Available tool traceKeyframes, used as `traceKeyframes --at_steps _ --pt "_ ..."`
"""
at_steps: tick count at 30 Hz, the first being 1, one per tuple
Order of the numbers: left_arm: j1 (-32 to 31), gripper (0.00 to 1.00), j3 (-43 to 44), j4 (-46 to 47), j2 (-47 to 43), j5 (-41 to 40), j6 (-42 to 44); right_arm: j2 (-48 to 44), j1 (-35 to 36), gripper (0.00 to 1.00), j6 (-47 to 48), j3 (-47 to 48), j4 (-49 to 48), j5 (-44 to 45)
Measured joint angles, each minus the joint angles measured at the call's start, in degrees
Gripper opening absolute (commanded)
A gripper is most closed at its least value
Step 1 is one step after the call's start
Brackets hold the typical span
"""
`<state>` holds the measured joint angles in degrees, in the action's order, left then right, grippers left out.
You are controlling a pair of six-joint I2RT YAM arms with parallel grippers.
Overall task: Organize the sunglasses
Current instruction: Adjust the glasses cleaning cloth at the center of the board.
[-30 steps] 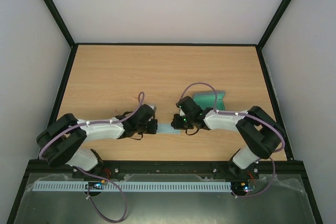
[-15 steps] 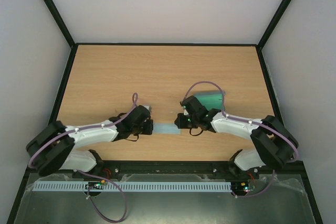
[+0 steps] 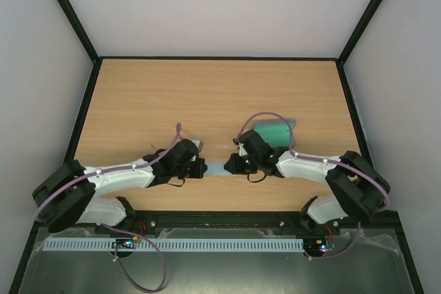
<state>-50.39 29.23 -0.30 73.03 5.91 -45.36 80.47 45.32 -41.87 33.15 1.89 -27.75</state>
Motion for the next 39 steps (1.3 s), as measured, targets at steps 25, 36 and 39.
traceKeyframes --at_steps 25,36,39 --pt "-1.09 0.02 0.07 11.74 13.18 4.83 -2.27 8.61 3.96 0.1 -3.72 0.02 -8.26 -2.25" --pt "-1.09 0.02 -1.05 11.47 11.87 4.59 -2.64 6.86 3.96 0.12 -3.76 -0.55 -6.86 0.44" --pt "-1.09 0.02 -2.32 11.47 10.51 4.52 -2.73 4.81 3.96 0.12 -3.61 -1.9 -5.53 1.9"
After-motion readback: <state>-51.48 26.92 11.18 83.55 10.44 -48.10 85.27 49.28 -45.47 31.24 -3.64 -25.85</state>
